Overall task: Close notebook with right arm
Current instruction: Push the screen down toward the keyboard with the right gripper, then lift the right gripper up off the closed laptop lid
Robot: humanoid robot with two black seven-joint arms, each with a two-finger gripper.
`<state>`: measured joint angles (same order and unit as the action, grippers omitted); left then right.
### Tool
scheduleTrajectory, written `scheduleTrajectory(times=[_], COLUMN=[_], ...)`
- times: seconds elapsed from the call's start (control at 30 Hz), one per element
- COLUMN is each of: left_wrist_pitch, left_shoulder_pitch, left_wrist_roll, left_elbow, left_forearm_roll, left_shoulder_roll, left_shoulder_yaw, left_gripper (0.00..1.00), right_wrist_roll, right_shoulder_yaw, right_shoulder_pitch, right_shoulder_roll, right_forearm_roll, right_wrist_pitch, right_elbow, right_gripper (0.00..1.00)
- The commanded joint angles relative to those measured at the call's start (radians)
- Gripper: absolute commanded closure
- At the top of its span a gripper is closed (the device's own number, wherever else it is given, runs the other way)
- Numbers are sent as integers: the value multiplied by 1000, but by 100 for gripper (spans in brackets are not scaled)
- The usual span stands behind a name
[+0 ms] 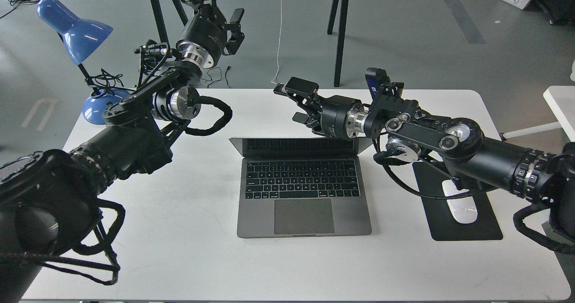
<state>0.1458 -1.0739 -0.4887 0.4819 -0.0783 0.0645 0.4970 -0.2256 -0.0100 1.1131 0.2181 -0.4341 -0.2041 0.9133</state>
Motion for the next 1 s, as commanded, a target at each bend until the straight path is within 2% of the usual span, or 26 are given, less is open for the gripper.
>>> scheduleTrajectory(times=[0.0,0.2,0.53,0.97], left_wrist_pitch=[0,0,0,0], left_shoulder_pitch=[-1,0,0,0], left_wrist_roll=[0,0,0,0], left_elbow=[0,0,0,0], left_forearm_roll=[0,0,0,0], left_shoulder_roll=[0,0,0,0], left_shoulder_yaw=[0,0,0,0], left_gripper=[0,0,0,0], right_wrist_roll=[0,-1,5,5], right_shoulder_yaw=[-34,-68,-82,-128], right_shoulder_pitch=[-30,-99,-199,-237], right_shoulder_roll=[69,121,116,116], right_forearm_roll=[0,-11,-15,-25], right_wrist_pitch=[-1,-1,2,12], right_elbow=[84,197,200,176], right_gripper=[0,0,0,0])
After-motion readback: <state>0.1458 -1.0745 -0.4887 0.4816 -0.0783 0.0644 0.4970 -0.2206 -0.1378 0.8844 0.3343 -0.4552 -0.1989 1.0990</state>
